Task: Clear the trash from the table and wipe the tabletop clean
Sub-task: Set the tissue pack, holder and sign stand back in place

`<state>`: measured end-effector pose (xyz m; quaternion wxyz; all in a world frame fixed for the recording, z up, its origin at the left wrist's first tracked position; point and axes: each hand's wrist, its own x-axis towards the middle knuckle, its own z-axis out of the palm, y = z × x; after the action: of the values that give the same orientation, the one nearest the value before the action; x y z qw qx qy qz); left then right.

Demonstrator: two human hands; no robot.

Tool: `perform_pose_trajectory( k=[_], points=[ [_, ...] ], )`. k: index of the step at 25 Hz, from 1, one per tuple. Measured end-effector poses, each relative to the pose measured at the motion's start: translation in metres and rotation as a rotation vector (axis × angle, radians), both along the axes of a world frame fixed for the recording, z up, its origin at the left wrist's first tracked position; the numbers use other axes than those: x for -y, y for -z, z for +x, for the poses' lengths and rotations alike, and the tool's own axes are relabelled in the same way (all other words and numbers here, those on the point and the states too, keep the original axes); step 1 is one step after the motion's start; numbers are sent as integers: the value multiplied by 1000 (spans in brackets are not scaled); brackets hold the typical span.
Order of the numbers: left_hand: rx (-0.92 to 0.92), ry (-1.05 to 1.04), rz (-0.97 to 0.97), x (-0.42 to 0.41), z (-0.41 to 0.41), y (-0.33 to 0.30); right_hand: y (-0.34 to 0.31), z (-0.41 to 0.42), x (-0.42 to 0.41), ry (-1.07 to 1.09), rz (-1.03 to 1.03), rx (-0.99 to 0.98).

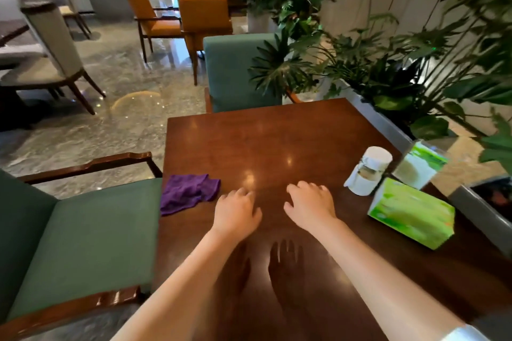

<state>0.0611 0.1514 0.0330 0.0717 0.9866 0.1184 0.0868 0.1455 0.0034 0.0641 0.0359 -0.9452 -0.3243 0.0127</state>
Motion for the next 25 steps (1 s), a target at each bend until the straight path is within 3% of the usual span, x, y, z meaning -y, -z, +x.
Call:
perform_pose_trajectory(
  k=[6, 13, 25],
  points=[
    [49, -21, 1, 106, 39, 34, 12, 65, 117, 45, -63, 3],
    [28, -248, -88, 209, 60, 86, 33, 129, 229, 5, -96, 11],
    [-290, -413, -115, 226, 43, 173, 97, 195, 303, 62, -291, -194]
  ],
)
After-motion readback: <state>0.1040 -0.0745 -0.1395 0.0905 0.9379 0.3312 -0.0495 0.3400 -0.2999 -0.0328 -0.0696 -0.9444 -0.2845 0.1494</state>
